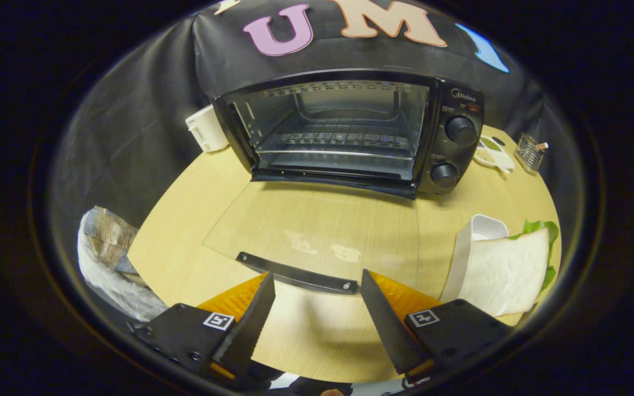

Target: Open the toaster oven, put the food inside, and close the toaster oven door.

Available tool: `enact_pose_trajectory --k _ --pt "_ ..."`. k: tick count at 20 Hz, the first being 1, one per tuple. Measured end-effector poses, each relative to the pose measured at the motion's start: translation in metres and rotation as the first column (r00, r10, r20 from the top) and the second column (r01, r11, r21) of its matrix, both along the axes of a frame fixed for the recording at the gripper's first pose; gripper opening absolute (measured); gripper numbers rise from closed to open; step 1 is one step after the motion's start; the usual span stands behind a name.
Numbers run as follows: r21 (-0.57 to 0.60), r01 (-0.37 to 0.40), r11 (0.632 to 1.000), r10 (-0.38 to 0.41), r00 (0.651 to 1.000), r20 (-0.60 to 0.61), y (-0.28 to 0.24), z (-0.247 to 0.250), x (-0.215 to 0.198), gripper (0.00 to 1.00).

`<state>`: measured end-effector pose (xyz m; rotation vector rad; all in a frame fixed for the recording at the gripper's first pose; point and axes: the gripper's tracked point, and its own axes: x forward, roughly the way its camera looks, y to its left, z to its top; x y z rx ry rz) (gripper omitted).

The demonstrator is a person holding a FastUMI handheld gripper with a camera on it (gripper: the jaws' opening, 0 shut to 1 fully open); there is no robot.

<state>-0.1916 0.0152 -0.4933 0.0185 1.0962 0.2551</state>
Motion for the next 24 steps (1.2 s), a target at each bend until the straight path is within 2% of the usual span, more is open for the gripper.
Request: enact_pose_trajectory --k 6,12,16,19,24 --pt "0.035 0.075 0.997 -0.075 0.997 0.006 -0.011 0.017 0.011 0.99" --pt "0.027 0.171 0.985 -0.173 0.974 0.148 -0.057 0.055 0.059 0.99" --pt "-0.002 0.263 0.965 -0.254 0.934 0.251 -0.112 0.077 0.088 0.98" --pt "-0.029 0.345 0.938 -0.317 0.889 0.332 -0.159 0.097 0.102 0.98" --pt "-0.056 0.451 0.891 -0.402 0.840 0.365 -0.220 0.102 0.100 0.99"
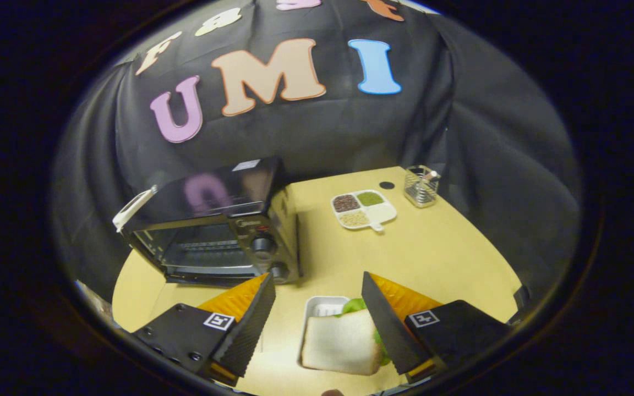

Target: Open the toaster oven, put the food inside, and close the toaster oven door.

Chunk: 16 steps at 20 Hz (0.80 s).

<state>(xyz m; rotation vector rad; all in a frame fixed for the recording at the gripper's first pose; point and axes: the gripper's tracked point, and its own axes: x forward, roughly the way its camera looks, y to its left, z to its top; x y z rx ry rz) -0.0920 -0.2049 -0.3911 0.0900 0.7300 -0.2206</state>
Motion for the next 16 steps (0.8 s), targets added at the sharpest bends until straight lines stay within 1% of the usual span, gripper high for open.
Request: enact_pose_trajectory --k 3,7,11,16 --pt "0.001 0.054 0.999 -0.054 0.998 -0.011 -0.022 -0.006 -0.010 0.99" --pt "0.010 0.112 0.994 -0.111 0.992 -0.060 -0.042 -0.029 -0.030 0.99" --pt "0.077 0.180 0.981 -0.171 0.979 -0.115 -0.050 -0.053 -0.050 0.99" --pt "0.147 0.222 0.964 -0.195 0.964 -0.181 -0.047 -0.077 -0.068 0.97"
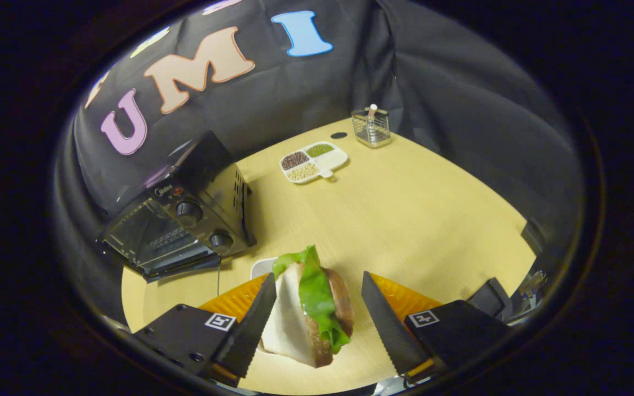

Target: Open the toaster oven, put the food inside, and close the toaster oven door.

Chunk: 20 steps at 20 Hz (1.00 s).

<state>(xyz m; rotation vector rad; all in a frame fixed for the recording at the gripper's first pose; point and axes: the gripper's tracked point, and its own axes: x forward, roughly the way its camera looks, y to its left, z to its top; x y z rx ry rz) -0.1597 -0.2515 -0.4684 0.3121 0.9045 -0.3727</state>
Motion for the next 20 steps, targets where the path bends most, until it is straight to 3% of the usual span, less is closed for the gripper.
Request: enact_pose_trajectory --k 2,9,13,20 --pt "0.048 0.013 0.999 -0.013 1.000 -0.010 0.006 -0.006 -0.002 0.97" --pt "0.240 0.084 0.967 -0.075 0.996 -0.046 0.023 -0.006 0.000 0.56" --pt "0.271 0.064 0.960 -0.061 0.998 -0.020 0.029 0.002 0.005 0.36" --pt "0.257 0.058 0.965 -0.059 0.998 -0.002 0.033 0.020 0.015 0.36"
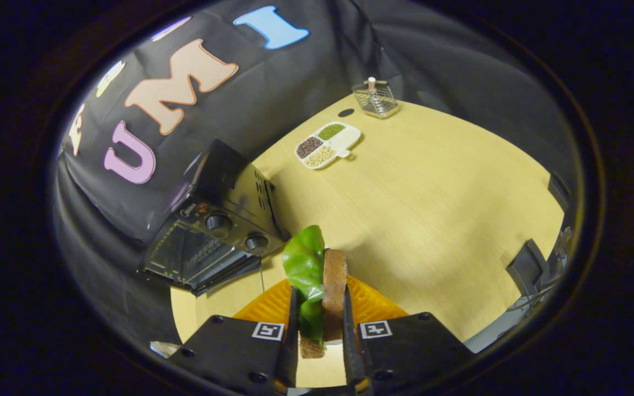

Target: Open the toaster oven, put the food inside, and close the toaster oven door.

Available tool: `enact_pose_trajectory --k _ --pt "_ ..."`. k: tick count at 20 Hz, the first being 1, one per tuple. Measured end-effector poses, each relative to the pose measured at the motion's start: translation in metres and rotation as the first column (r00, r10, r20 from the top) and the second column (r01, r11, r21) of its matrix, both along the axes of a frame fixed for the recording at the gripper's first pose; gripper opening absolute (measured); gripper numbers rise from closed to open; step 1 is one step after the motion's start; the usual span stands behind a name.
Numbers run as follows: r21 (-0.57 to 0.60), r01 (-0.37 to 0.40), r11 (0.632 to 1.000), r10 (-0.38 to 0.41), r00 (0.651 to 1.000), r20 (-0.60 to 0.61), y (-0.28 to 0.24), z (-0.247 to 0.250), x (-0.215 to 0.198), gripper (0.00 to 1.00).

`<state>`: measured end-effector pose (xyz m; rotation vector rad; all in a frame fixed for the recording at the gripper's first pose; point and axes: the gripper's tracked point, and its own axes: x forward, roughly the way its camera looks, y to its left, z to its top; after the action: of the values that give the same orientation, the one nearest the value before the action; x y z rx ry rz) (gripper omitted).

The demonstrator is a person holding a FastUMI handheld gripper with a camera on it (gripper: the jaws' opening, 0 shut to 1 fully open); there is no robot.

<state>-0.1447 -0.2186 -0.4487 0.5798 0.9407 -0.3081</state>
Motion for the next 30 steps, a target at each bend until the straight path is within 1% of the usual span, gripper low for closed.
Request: enact_pose_trajectory --k 4,6,9,15,18,23,26,30 --pt "0.035 0.020 0.999 -0.021 0.999 0.039 0.009 0.019 0.014 0.36" --pt "0.096 0.033 0.995 -0.039 0.997 0.064 0.022 0.027 0.022 0.36" --pt "0.179 0.047 0.983 -0.063 0.994 0.085 0.044 0.035 0.033 0.36" --pt "0.321 0.032 0.946 -0.059 0.995 0.075 0.100 0.035 0.048 0.36" --pt "0.389 0.024 0.921 -0.057 0.995 0.076 0.128 0.034 0.057 0.35" --pt "0.471 0.026 0.882 -0.073 0.994 0.081 0.163 0.035 0.072 0.36" --pt "0.514 0.040 0.857 -0.093 0.993 0.077 0.180 0.026 0.082 0.36" --pt "0.586 0.054 0.809 -0.133 0.987 0.092 0.205 0.020 0.096 0.35"
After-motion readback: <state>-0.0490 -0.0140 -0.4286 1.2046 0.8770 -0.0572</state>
